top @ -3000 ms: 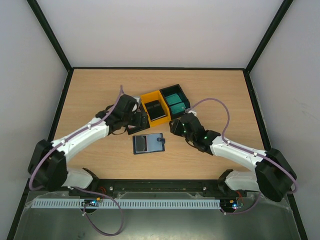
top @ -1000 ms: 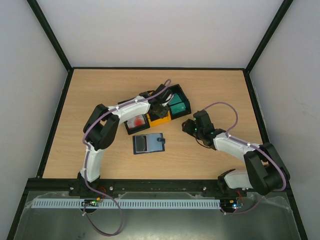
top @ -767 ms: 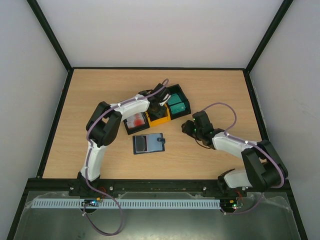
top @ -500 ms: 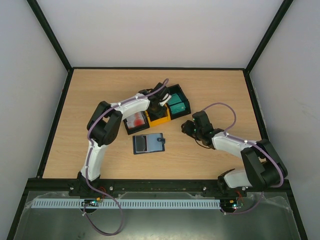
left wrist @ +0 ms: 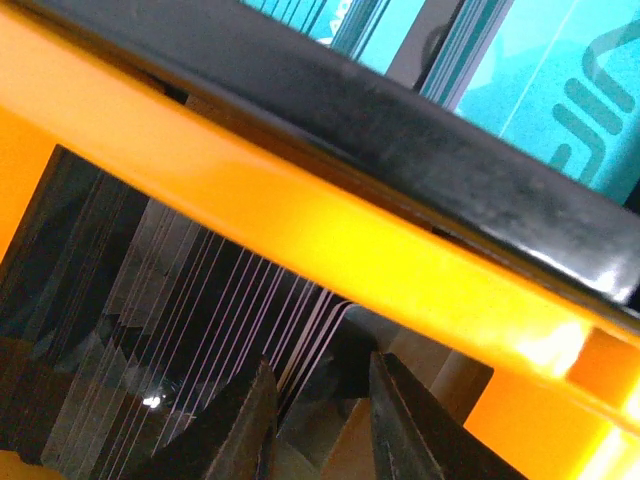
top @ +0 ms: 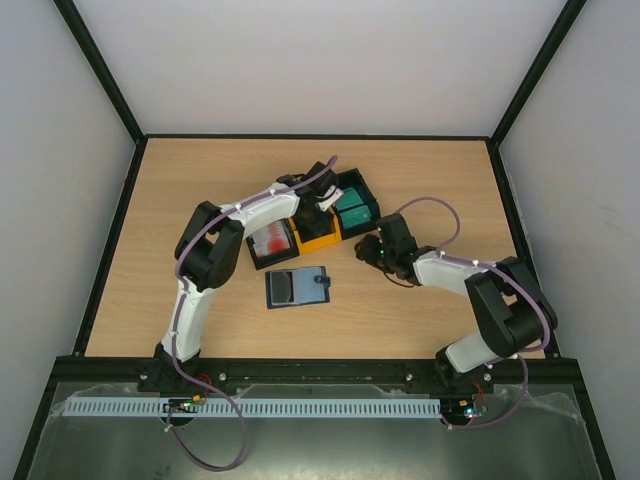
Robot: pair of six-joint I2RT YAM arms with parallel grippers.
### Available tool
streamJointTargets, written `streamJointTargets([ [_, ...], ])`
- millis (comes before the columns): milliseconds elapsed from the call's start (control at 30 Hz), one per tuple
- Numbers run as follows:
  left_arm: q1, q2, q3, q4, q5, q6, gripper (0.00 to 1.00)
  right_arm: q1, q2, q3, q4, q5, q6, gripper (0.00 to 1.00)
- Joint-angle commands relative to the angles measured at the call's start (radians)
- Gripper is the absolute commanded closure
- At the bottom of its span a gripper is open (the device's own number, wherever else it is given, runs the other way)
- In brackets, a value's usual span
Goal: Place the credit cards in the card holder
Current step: Pick up the credit card from the storage box.
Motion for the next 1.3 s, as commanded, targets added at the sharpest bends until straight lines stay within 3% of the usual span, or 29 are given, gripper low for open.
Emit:
streamJointTargets([
  [0,-0.013,0.011,0.028,-0.086,0.066,0.018,0.73,-0.005,0.056,0.05,0.019,-0.006,-0.036,0.49],
  [300,-0.026,-0.037,0.028,-0.121,0.088,0.023,0.75,-0.004,0.153,0.091,0.026,0.001,-0.056,0.5],
  [867,-0.076,-0.137,-0.046,-0.136,0.13,0.009,0.75,-0.003,0.184,0.112,0.043,0.008,-0.049,0.51],
  [1033,-0.078,-0.173,-0.059,-0.122,0.124,-0.005,0.71,-0.004,0.182,0.111,0.045,0.002,-0.049,0.51],
  [1267,-0.077,-0.212,-0.022,-0.102,0.135,-0.012,0.55,-0.003,0.174,0.102,0.047,0.003,-0.046,0.51],
])
